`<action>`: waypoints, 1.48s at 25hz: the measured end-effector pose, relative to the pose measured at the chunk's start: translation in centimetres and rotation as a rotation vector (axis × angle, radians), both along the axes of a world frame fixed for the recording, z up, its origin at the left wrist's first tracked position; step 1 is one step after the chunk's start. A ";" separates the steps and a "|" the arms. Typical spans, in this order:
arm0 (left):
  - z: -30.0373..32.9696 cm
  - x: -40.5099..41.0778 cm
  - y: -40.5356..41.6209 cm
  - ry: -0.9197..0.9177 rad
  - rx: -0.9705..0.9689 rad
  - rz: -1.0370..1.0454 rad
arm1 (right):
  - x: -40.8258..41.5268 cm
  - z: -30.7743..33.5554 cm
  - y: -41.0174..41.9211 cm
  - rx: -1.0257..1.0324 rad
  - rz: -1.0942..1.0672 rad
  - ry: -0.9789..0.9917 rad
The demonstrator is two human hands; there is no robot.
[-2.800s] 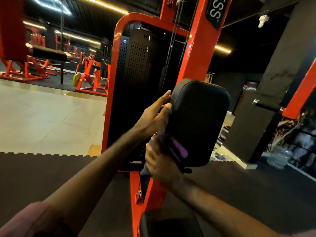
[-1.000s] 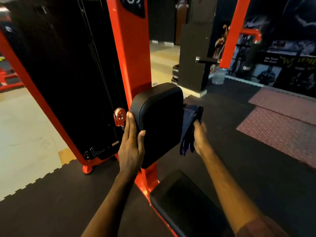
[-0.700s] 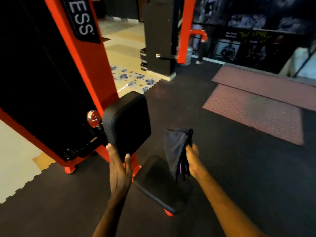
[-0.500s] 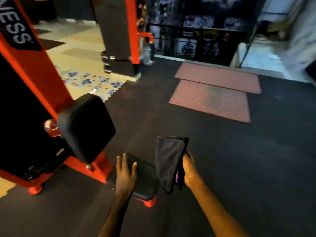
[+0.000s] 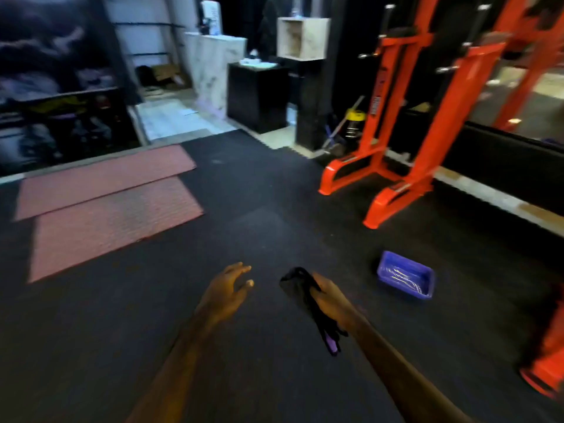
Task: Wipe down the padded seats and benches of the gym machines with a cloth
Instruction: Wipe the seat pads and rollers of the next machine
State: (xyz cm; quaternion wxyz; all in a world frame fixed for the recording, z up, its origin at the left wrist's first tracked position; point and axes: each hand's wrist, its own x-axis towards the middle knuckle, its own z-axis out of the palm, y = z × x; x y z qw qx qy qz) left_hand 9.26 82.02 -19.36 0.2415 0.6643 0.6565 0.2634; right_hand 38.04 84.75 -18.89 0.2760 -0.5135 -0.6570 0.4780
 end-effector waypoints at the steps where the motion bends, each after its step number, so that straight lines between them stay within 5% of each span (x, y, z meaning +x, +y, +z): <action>1: 0.5 3.8 3.3 -0.014 0.020 -0.084 | 4.3 -0.1 1.5 -0.001 -0.109 -0.002; 11: 2.4 34.1 33.7 -0.015 0.105 -0.558 | 35.6 -1.8 12.9 0.092 -0.766 0.078; 15: 4.7 48.5 44.4 -0.027 0.131 -0.813 | 45.4 2.5 15.5 0.164 -1.005 0.116; 23: 8.6 78.9 50.4 -0.117 0.177 -1.227 | 66.8 6.3 15.1 0.311 -1.440 0.135; 37: 9.7 122.5 65.7 -0.083 0.141 -1.314 | 106.3 6.1 33.7 0.400 -1.416 0.232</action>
